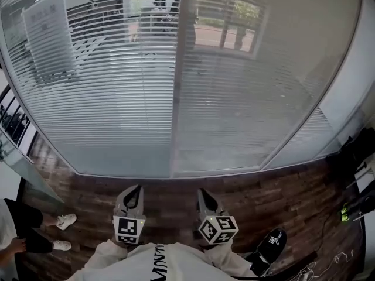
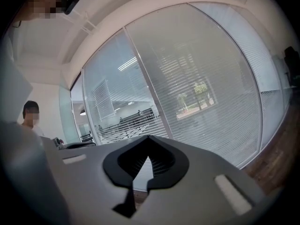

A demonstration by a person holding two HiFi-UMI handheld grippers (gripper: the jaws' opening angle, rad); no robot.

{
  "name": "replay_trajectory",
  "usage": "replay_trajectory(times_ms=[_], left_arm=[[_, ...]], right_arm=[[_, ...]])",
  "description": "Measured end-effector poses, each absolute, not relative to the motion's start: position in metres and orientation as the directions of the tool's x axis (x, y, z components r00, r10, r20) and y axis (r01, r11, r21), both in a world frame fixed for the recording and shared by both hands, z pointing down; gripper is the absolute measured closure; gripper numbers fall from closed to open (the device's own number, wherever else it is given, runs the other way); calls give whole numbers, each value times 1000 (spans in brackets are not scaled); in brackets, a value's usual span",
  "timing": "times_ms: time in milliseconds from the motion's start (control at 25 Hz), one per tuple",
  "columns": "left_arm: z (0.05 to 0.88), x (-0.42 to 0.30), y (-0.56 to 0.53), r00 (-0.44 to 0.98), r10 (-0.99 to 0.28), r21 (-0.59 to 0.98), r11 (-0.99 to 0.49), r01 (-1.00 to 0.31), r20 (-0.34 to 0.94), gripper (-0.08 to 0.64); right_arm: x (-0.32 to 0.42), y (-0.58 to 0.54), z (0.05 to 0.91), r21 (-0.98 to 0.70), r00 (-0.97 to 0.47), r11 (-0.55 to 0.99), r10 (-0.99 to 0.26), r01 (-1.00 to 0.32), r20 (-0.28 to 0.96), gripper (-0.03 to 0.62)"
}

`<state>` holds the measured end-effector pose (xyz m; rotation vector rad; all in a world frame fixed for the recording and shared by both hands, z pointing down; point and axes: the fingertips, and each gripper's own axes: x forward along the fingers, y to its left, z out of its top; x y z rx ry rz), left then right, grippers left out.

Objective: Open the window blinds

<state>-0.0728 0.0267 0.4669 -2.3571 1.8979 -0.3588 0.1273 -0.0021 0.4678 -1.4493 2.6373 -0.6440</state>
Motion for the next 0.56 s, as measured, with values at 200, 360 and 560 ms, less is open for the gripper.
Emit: replay_trajectory(times_ms=[200, 360, 560], left_arm=[[478, -84, 34, 218, -970, -222, -238, -946, 110, 560], [482, -95, 37, 234, -964, -204, -256, -945, 127, 560], [506, -95, 25, 268, -955, -194, -289, -937, 128, 560]], right_arm=[[117, 9, 479, -377, -534, 453, -833, -808, 145, 594], [106, 13, 479, -384, -524, 436, -836, -814, 163, 594], [103, 2, 506, -394, -497, 401, -848, -827, 181, 594]])
